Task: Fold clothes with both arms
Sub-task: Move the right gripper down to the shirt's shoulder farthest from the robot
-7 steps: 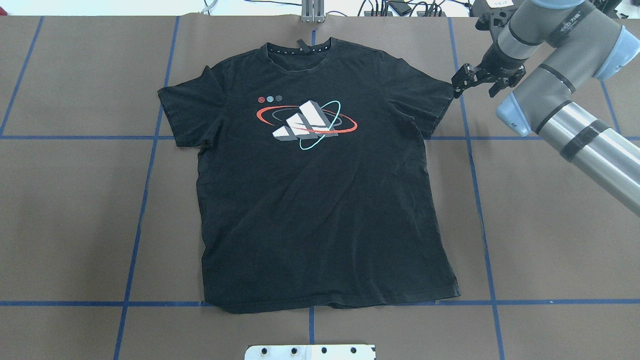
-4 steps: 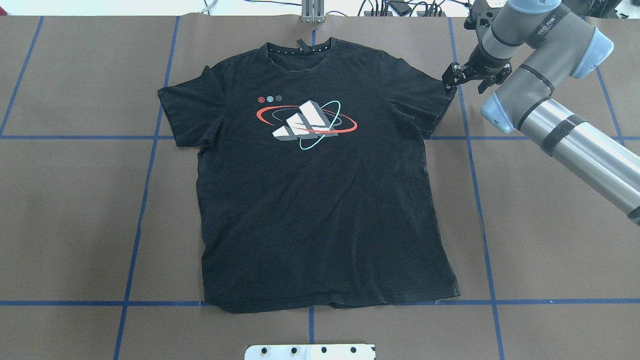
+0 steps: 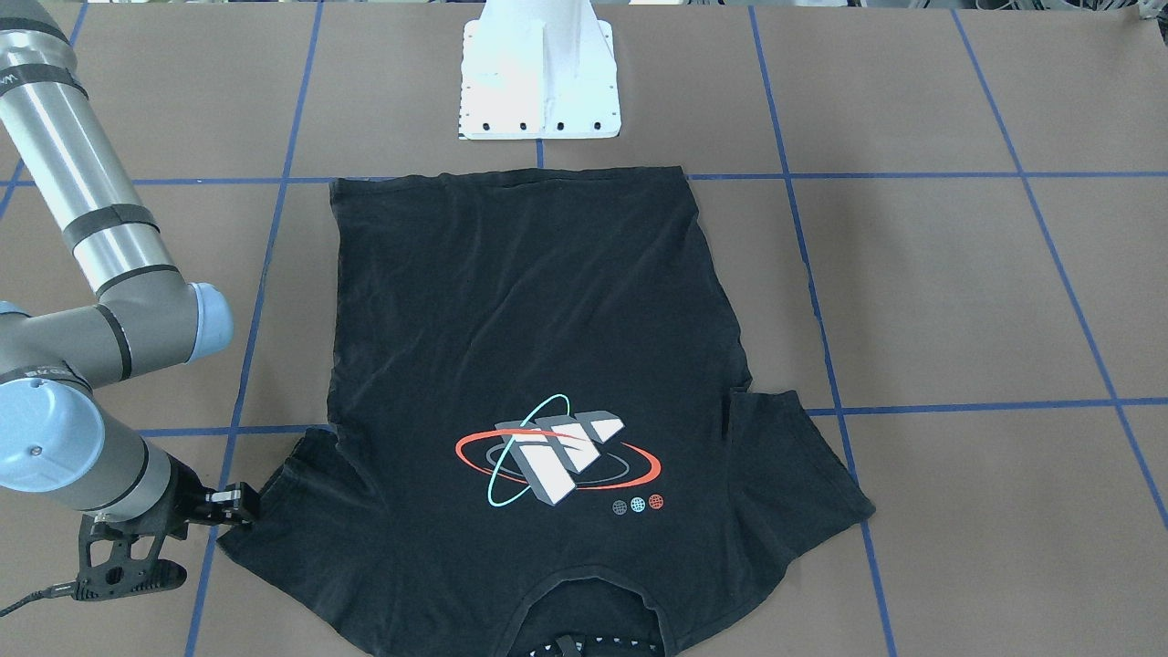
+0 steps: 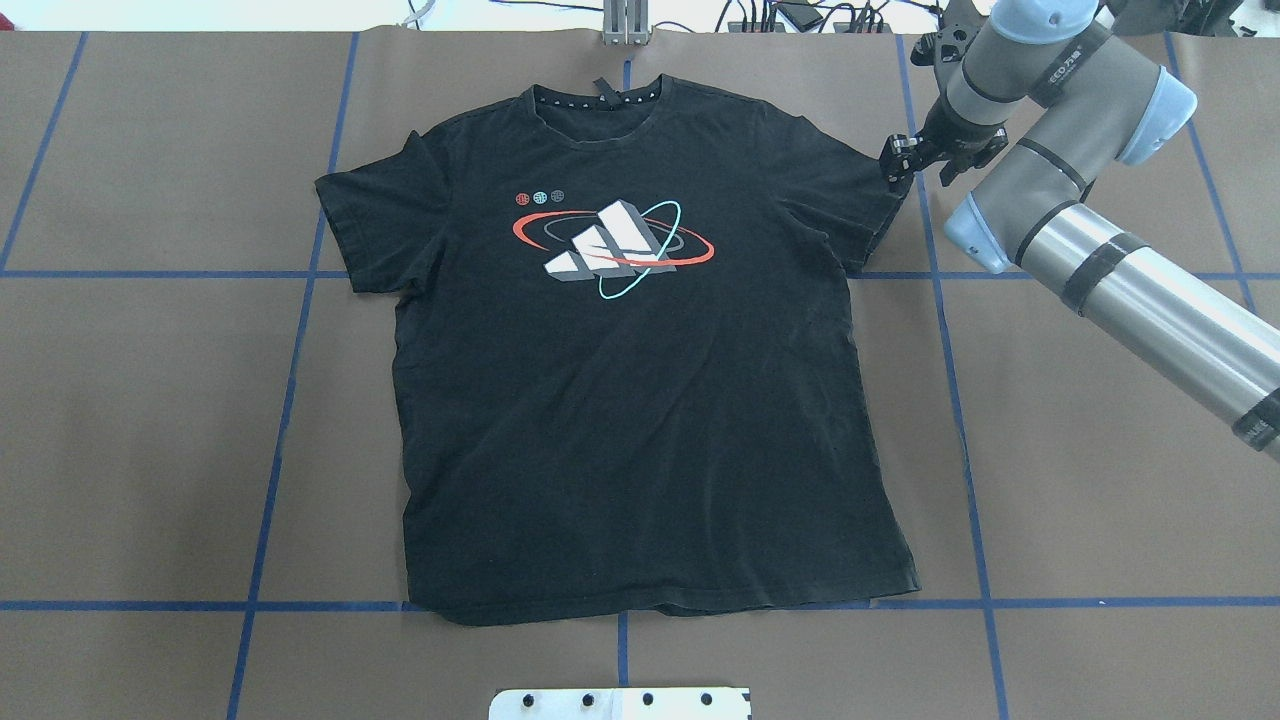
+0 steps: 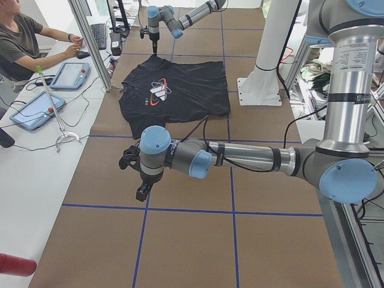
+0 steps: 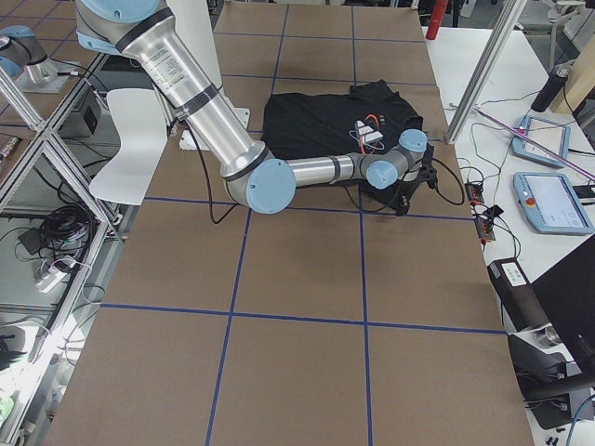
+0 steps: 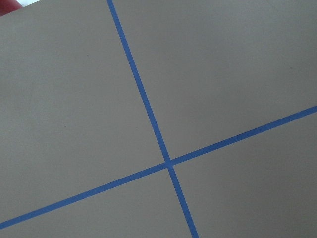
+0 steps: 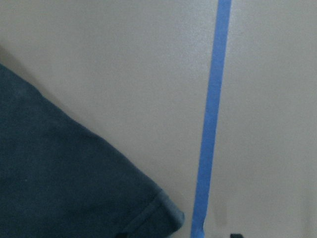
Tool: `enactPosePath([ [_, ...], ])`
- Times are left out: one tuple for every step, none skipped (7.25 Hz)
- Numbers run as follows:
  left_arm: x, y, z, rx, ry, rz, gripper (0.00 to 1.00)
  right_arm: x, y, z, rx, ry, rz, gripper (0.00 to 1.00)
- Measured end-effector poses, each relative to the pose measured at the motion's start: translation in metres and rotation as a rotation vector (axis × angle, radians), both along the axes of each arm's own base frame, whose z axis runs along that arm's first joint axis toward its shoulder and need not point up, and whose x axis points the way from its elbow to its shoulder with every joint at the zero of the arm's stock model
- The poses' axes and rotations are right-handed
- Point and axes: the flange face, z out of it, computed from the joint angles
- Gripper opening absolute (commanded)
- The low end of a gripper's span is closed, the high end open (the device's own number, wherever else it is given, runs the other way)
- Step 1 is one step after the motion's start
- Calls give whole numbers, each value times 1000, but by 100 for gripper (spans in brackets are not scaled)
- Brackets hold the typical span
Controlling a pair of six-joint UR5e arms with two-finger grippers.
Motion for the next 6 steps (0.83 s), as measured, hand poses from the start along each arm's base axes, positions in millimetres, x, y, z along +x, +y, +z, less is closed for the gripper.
enactPosePath([
  [0,0,-1,2,0,0,100,-3,-4,2,10,-4,1,45],
  [0,1,-2,4,0,1,100,-5,-8,1,14,-6,1,0],
  [0,1,-2,4,0,1,100,-6,-9,1,14,-7,1,0],
  [0,1,-2,6,0,1,100,-7,-10,0,13,-8,0,0],
  [0,1,-3,6,0,1,100,-7,-10,0,13,-10,-1,0],
  [0,1,-3,7,-1,1,100,-5,-13,-5,15,-19,1,0],
])
